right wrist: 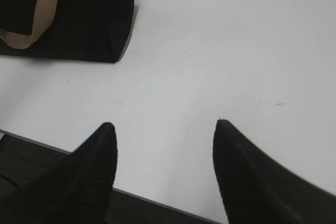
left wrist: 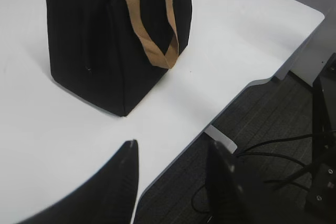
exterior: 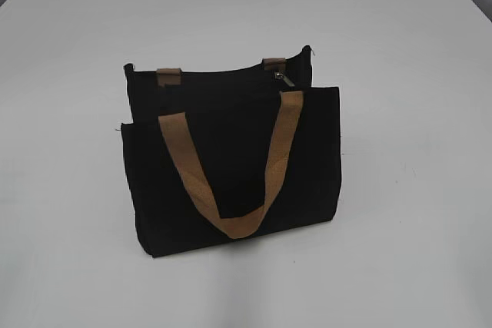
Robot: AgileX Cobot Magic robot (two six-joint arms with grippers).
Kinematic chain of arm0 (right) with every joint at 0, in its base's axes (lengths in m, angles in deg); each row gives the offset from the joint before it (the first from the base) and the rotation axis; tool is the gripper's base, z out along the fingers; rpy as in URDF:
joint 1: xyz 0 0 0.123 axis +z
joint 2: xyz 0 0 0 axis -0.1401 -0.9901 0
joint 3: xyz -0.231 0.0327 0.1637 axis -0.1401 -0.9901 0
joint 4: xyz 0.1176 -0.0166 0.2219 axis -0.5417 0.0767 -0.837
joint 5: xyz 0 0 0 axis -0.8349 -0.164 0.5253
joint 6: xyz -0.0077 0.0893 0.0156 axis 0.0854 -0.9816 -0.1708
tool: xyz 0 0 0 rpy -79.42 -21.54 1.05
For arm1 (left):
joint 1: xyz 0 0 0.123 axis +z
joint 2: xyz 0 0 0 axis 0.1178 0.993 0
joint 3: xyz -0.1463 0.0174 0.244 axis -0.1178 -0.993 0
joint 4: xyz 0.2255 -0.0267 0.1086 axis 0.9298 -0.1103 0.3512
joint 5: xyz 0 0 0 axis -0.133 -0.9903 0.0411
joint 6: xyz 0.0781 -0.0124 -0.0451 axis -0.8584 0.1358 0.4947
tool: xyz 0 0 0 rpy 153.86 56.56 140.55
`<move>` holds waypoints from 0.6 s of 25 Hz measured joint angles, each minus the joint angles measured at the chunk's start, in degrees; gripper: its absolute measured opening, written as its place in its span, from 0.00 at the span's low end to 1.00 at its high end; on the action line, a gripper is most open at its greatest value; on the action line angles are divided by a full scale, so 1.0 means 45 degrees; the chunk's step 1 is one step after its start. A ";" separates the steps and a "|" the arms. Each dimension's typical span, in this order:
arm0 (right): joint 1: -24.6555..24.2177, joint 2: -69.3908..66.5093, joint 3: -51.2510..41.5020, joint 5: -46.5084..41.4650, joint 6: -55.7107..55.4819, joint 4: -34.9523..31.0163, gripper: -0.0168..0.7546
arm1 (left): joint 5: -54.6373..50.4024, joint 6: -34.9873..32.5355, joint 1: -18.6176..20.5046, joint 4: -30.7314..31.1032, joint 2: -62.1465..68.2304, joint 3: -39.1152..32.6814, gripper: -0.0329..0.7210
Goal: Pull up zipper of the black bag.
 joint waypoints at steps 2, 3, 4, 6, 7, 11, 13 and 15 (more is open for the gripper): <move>0.0000 0.0000 0.0000 0.0000 0.0000 0.0000 0.61 | 0.0000 0.0000 0.0000 -0.0012 0.0000 -0.0005 0.47; 0.0000 0.0000 0.0000 0.0000 0.0000 0.0000 0.61 | 0.0000 0.0000 0.0000 -0.0025 0.0000 -0.0005 0.47; 0.0000 0.0000 0.0000 0.0000 0.0000 0.0000 0.61 | 0.0000 0.0000 0.0000 -0.0048 0.0000 -0.0005 0.47; 0.0000 0.0000 0.0000 0.0000 0.0000 0.0000 0.61 | 0.0000 0.0000 0.0000 -0.0070 0.0000 -0.0019 0.47; 0.0000 0.0000 0.0000 0.0000 0.0000 0.0000 0.61 | 0.0000 0.0000 0.0000 -0.0096 0.0000 -0.0019 0.47; 0.0000 0.0000 0.0000 0.0013 0.0000 0.0000 0.61 | 0.0000 0.0000 0.0000 -0.0095 0.0000 -0.0029 0.47; -0.0078 0.0000 0.0000 0.0013 0.0000 0.0000 0.61 | 0.0002 0.0000 0.0211 -0.0095 0.0000 -0.0029 0.47; -0.0531 0.0000 0.0000 0.0013 0.0000 0.0000 0.61 | 0.0013 0.0000 0.1206 -0.0108 -0.0029 -0.0029 0.47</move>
